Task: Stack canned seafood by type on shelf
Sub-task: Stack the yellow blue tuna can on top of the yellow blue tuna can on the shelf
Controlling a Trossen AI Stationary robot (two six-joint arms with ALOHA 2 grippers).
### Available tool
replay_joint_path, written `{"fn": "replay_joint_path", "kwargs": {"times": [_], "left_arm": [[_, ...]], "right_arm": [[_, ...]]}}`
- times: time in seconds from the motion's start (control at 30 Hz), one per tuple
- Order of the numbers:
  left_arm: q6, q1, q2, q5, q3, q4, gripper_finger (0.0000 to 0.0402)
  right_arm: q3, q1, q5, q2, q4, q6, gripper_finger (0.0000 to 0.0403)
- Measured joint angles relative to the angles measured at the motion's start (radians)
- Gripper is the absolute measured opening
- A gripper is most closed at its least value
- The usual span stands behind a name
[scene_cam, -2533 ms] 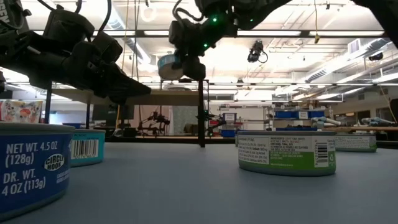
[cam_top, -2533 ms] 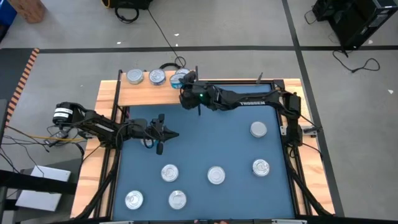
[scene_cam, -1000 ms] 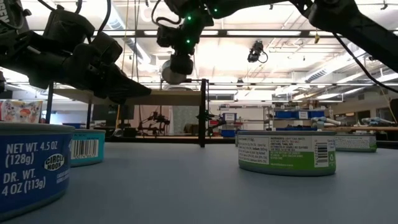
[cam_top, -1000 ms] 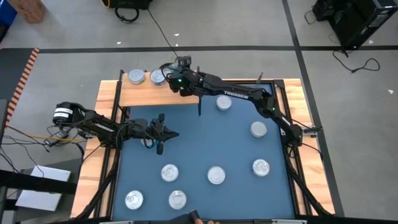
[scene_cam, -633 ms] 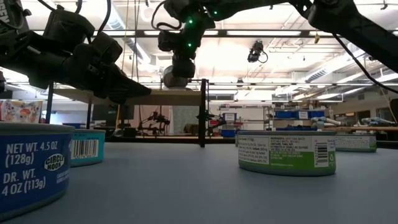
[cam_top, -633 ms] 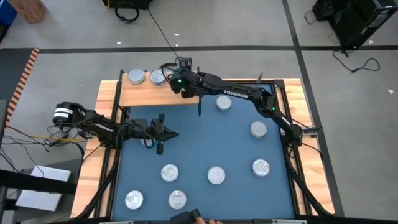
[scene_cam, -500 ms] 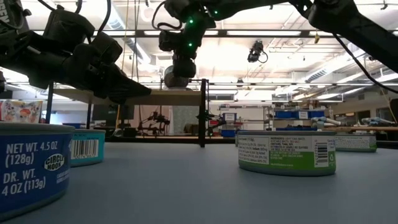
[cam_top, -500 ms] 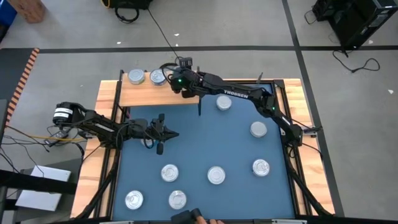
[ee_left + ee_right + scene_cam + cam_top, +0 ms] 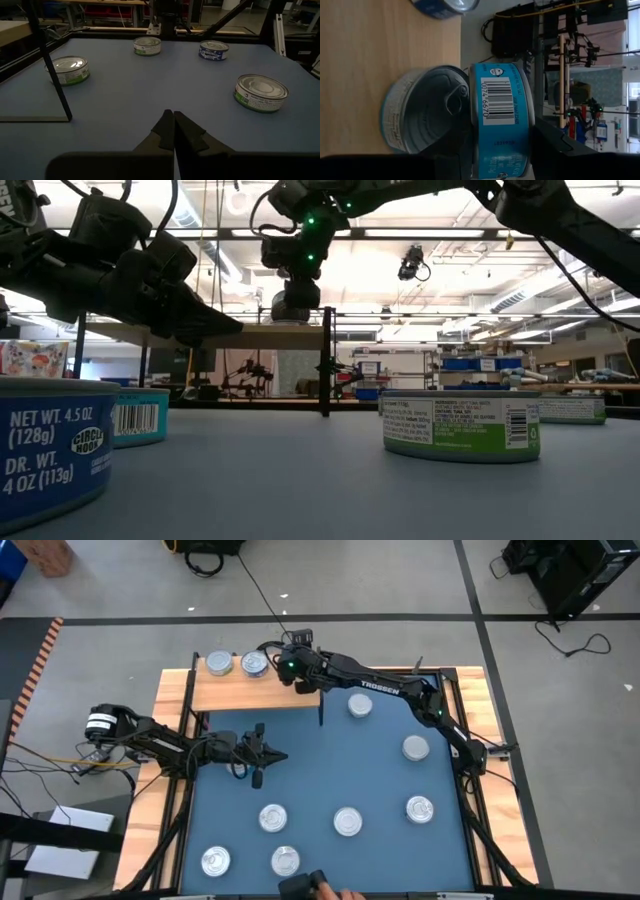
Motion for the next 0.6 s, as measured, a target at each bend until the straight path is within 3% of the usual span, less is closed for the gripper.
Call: {"fn": "replay_joint_path", "kwargs": {"times": [0.13, 0.4, 0.6], "left_arm": [[0.000, 0.000, 0.000, 0.000, 0.000, 0.000, 0.0003], [-0.003, 0.000, 0.000, 0.000, 0.000, 0.000, 0.0003], [-0.003, -0.001, 0.000, 0.000, 0.000, -0.002, 0.0003]], "right_arm": [[0.000, -0.003, -0.025, -0.001, -0.002, 0.023, 0.0146], [0.000, 0.001, -0.029, -0.001, 0.000, 0.037, 0.0241], [0.000, 0.011, -0.030, -0.001, -0.008, 0.033, 0.0275]]}}
